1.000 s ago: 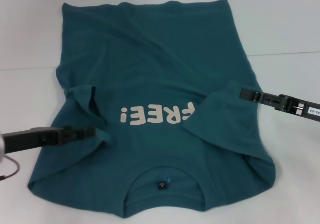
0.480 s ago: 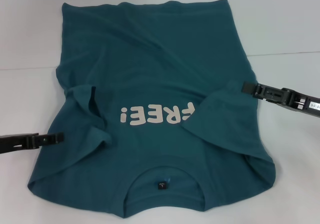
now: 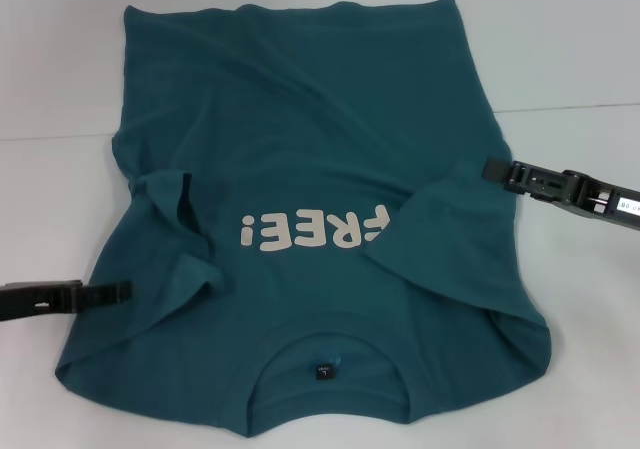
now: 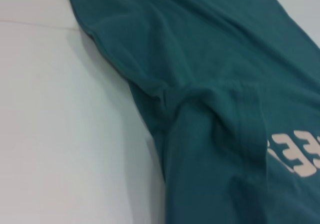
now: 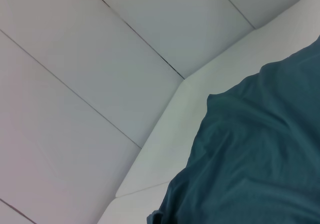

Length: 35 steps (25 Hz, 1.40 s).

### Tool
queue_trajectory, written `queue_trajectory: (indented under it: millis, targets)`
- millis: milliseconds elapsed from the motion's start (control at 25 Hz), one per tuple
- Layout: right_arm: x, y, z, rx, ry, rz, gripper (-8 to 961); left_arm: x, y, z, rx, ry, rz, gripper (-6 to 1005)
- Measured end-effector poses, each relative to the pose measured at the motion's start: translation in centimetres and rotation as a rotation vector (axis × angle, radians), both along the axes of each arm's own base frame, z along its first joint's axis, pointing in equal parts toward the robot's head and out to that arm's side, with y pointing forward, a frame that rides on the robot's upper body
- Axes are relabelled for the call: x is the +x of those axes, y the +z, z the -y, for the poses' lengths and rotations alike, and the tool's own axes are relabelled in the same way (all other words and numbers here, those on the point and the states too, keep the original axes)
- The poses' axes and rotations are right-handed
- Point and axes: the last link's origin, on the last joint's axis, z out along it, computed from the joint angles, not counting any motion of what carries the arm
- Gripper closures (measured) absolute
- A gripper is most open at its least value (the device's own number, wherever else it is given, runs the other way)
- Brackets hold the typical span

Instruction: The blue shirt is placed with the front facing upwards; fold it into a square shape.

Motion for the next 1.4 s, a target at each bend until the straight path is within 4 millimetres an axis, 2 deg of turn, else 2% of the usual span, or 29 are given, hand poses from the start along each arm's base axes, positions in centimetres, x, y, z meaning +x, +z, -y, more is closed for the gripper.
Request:
queue_trajectory:
  millis: [520, 840, 1200, 1400]
  targets:
    - [0.1, 0.1, 0.0, 0.002, -0.001, 0.003, 28, 0.0, -0.5, 0.3, -0.027, 0.0, -0.008, 124]
    - [0.2, 0.3, 0.0, 0.005, -0.004, 0.004, 28, 1.1, -1.0, 0.6, -0.097, -0.04, 0.014, 124]
    - [0.2, 0.3, -0.1, 0.006, -0.004, 0.005, 29, 3.4, -0.8, 0.3, -0.174, -0.111, 0.058, 124]
    - [0.3, 0.3, -0.2, 0.011, -0.011, 0.011, 28, 3.2, -0.3, 0.4, -0.168, -0.108, 0.04, 123]
